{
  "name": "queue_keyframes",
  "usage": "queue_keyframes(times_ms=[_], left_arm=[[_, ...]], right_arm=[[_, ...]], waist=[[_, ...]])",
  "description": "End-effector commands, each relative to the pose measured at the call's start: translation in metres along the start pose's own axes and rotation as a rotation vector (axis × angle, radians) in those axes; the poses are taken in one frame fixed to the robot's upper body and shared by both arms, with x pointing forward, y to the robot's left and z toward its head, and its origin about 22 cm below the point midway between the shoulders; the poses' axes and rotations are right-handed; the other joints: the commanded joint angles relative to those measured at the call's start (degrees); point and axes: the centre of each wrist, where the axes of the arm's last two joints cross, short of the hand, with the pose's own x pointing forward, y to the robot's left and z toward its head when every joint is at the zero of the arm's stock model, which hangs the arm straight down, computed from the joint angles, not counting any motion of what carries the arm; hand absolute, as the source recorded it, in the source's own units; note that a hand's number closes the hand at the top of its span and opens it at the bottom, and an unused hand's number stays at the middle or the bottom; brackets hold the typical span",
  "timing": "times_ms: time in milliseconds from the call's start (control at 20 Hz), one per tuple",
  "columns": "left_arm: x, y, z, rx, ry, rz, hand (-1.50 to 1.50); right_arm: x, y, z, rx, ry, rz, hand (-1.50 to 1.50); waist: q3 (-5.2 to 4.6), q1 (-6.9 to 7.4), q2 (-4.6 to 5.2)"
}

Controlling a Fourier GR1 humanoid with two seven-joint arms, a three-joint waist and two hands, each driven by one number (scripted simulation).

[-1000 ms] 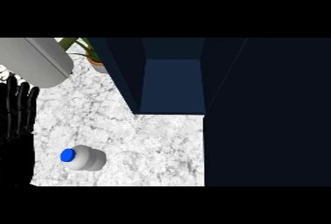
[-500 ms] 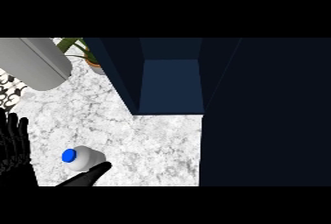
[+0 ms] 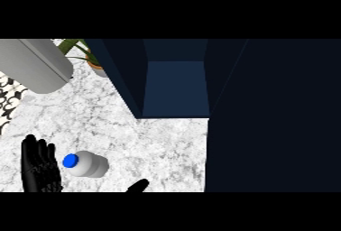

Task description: Pick up the bottled water, place it into the cabinet and close the cabinet

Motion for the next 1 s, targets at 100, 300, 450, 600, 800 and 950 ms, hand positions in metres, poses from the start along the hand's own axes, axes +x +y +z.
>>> queue_keyframes(times_ms=[100, 300, 450, 600, 800, 950], left_arm=[[-0.003, -0.012, 0.021, 0.035, 0.024, -0.023, -1.50], [-0.015, -0.019, 0.021, 0.084, 0.029, -0.033, -1.50], [-0.026, -0.016, 0.010, 0.125, 0.048, -0.056, -1.50], [-0.044, -0.003, 0.000, 0.169, 0.050, -0.090, -1.50], [-0.078, 0.006, 0.002, 0.170, 0.098, -0.138, -1.50], [-0.087, 0.004, -0.011, 0.178, 0.147, -0.113, -1.50]], right_arm=[[0.032, 0.003, 0.025, 0.004, -0.008, 0.005, -1.50], [0.020, 0.012, 0.028, -0.010, -0.017, -0.011, -1.50], [0.026, 0.008, 0.038, -0.005, -0.023, 0.004, -1.50], [0.033, 0.014, 0.044, -0.018, -0.041, -0.003, -1.50], [0.024, 0.009, 0.049, -0.007, -0.022, 0.013, -1.50], [0.018, 0.008, 0.060, -0.003, -0.009, 0.006, -1.50]], waist=[[-0.06, 0.03, 0.04], [-0.09, 0.04, 0.06], [-0.10, -0.19, 0.06], [-0.15, -0.26, 0.02], [-0.19, -0.19, 0.02], [-0.20, -0.74, -0.05]])
